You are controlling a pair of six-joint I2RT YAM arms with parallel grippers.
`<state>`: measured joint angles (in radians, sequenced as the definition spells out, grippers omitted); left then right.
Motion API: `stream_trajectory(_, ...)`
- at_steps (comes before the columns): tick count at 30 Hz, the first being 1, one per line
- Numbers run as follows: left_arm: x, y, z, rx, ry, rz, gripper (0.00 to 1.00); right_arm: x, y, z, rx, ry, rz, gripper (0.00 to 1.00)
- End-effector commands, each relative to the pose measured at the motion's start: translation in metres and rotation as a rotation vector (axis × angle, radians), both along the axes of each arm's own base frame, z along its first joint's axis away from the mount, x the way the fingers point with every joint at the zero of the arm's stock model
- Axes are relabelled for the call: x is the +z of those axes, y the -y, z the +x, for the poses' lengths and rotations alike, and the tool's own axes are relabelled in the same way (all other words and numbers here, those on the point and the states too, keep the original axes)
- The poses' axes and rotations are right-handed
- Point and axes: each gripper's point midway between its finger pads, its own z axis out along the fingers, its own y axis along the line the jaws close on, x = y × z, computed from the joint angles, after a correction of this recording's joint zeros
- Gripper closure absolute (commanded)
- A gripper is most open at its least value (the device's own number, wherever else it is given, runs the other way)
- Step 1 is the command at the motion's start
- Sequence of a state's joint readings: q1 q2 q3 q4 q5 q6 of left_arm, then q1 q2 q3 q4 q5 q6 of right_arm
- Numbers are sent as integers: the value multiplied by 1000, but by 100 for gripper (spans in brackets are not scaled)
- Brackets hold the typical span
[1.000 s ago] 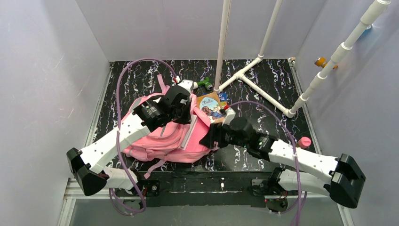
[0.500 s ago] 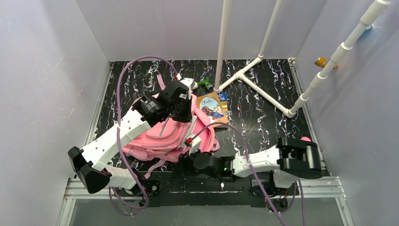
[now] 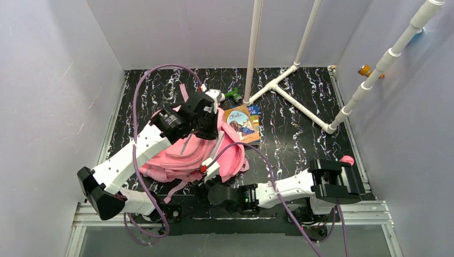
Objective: Pack the student bag
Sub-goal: Zip the student bag at the center of the board.
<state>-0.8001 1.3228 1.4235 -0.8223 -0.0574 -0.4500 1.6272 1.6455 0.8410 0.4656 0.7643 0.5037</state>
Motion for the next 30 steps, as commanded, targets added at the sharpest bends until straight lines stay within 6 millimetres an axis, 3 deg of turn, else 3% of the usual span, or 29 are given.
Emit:
stream_trajectory(1,47,13,5,-17,97,-148,100,38,0,-12,27,16,56,32)
stream_trajectory(4,53,18,6,-25,95,-166,100,40,-7,-31,83,36,60,31)
stream_trajectory(6,57,19,8,-23,99,-173,100,37,-10,-34,82,27,72,30)
stream_trajectory(14,65,28,6,-31,73,-218,100,40,1,-7,-110,32,164,42)
stream_trajectory(19,67,29,3,-33,63,-231,100,24,-2,7,-200,25,112,50)
stream_trajectory(30,65,32,3,-31,42,-245,100,1,-8,23,-321,40,67,52)
